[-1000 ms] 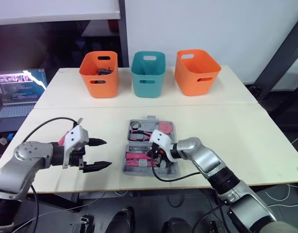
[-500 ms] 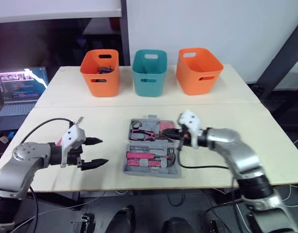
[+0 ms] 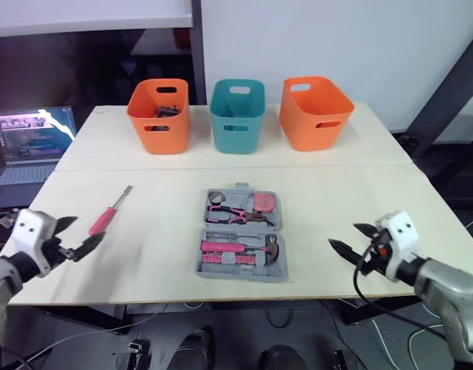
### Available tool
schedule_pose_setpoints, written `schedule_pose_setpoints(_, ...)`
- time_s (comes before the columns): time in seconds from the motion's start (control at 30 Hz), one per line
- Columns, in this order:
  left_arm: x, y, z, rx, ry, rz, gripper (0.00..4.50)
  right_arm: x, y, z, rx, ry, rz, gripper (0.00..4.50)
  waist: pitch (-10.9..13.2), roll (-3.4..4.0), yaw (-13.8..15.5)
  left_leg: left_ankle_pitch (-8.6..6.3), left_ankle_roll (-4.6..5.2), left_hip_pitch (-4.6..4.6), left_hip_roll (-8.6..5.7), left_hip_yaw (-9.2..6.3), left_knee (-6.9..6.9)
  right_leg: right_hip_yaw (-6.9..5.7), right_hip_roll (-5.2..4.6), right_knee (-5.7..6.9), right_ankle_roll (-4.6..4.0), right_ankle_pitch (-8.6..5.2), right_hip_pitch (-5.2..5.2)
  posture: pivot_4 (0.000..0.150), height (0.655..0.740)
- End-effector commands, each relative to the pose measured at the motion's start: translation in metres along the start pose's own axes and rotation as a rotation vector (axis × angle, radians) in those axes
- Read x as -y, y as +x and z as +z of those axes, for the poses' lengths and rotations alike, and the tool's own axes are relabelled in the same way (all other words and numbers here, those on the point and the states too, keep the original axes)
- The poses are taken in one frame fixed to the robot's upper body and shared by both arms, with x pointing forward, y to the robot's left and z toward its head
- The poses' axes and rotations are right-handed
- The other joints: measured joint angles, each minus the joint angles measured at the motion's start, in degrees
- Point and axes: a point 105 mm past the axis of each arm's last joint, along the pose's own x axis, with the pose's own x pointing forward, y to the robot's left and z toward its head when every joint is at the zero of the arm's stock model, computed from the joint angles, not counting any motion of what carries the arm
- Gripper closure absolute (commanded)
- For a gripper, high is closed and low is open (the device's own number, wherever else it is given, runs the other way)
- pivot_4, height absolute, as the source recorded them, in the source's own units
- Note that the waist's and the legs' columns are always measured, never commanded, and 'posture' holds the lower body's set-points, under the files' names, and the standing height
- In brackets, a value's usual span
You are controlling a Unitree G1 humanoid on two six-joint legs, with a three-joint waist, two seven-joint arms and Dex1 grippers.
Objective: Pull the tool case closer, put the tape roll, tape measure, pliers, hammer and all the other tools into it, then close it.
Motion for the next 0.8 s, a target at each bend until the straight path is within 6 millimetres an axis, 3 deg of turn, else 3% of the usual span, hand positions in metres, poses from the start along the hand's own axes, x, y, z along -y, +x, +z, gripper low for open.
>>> schedule_pose_setpoints(0.03,-0.018,-0.014,0.006,0.055,-0.024,0.133,0.0,0.01,-0.008,0.008,0.062,0.001,-0.073,0.08,0.0,0.0,-0.12,0.0,0.0,0.0,0.01,0.0,0.0,0.0,0.0,0.0,0.0,0.0,0.0,0.15,0.74)
schedule_pose_setpoints(0.13,-0.019,-0.016,0.006,0.07,-0.055,0.165,0.0,0.006,-0.003,0.008,0.047,-0.019,-0.036,0.08,-0.01,-0.01,-0.02,0.0,-0.01,0.04,0.02,0.0,0.01,0.0,0.0,0.0,-0.01,-0.01,-0.06,0.15,0.74)
schedule_pose_setpoints(0.27,-0.01,-0.012,0.01,0.086,-0.062,0.145,0.0,0.006,0.004,0.023,0.084,-0.012,-0.013,0.08,-0.01,-0.01,0.06,0.0,-0.01,0.02,0.01,0.01,0.01,0.0,-0.02,-0.02,-0.01,-0.01,-0.09,0.15,0.74)
schedule_pose_setpoints(0.4,0.002,-0.004,0.014,0.106,-0.101,0.146,0.0,-0.027,0.015,0.039,0.079,-0.071,0.183,0.08,-0.01,0.0,0.09,0.0,0.01,0.01,0.01,0.01,0.01,0.0,-0.02,-0.02,-0.02,-0.01,-0.08,0.15,0.74)
schedule_pose_setpoints(0.5,0.009,-0.002,0.024,0.156,-0.161,0.174,0.0,-0.059,0.022,0.069,0.103,-0.065,0.381,0.08,0.01,0.01,-0.33,0.0,0.02,-0.01,0.02,0.0,0.01,0.0,0.0,-0.02,-0.01,0.0,-0.01,0.15,0.74)
schedule_pose_setpoints(0.6,0.013,-0.007,0.012,0.087,-0.186,0.234,0.0,-0.09,0.028,0.096,0.102,-0.137,0.563,0.08,0.0,0.0,-0.43,0.0,0.02,-0.01,0.02,0.03,0.05,0.03,0.0,0.0,-0.01,0.01,0.04,0.15,0.74)
schedule_pose_setpoints(0.8,0.013,-0.026,0.002,0.016,-0.2,0.359,0.0,-0.11,0.043,0.14,0.135,-0.253,0.693,0.08,0.05,-0.1,0.33,-0.03,0.06,-0.06,0.02,0.02,0.0,-0.01,0.02,-0.08,-0.02,0.0,-0.12,0.15,0.74)
